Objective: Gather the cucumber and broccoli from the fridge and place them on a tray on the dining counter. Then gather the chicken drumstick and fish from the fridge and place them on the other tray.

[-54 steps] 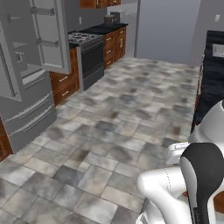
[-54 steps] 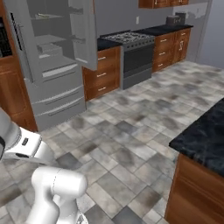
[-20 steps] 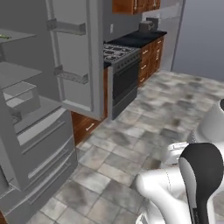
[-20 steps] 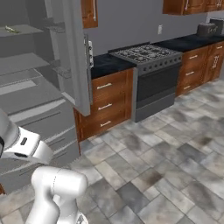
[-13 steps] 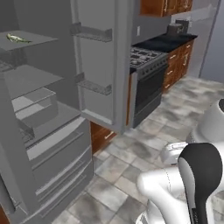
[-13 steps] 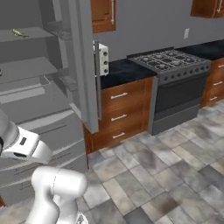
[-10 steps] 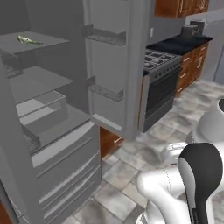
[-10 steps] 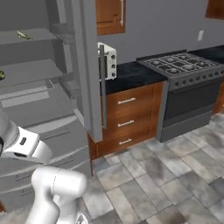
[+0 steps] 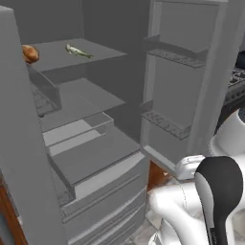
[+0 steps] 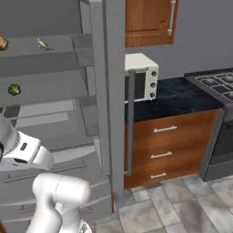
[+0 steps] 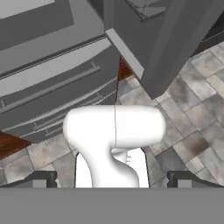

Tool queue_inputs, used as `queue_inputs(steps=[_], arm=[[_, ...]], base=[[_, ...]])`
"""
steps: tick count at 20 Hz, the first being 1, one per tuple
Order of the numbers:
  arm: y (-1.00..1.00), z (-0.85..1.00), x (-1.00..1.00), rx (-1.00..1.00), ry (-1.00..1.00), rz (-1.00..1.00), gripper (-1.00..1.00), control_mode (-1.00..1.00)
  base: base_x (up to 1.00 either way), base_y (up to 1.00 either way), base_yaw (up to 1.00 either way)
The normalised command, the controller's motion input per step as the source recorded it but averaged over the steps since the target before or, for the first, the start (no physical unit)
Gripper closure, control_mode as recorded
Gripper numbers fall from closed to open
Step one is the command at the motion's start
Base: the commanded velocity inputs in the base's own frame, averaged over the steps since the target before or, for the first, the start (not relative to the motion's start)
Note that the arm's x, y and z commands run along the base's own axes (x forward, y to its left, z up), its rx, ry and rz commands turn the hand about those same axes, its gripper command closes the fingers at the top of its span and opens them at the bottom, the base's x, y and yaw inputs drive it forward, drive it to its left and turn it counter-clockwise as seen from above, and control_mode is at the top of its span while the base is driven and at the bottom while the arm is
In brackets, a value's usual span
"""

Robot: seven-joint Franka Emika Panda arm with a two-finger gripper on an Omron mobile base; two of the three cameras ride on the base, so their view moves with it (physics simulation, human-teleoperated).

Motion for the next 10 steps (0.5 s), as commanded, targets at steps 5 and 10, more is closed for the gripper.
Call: queue_inputs(steps=[5,10], arm=[[0.00,0.00,0.00,0.00,0.00,0.00,-1.00,1.00],[0.00,0.00,0.00,0.00,0.00,0.00,-1.00,1.00]], base=[[0.78,0.03,0.44],[0.29,0.28,0.36]])
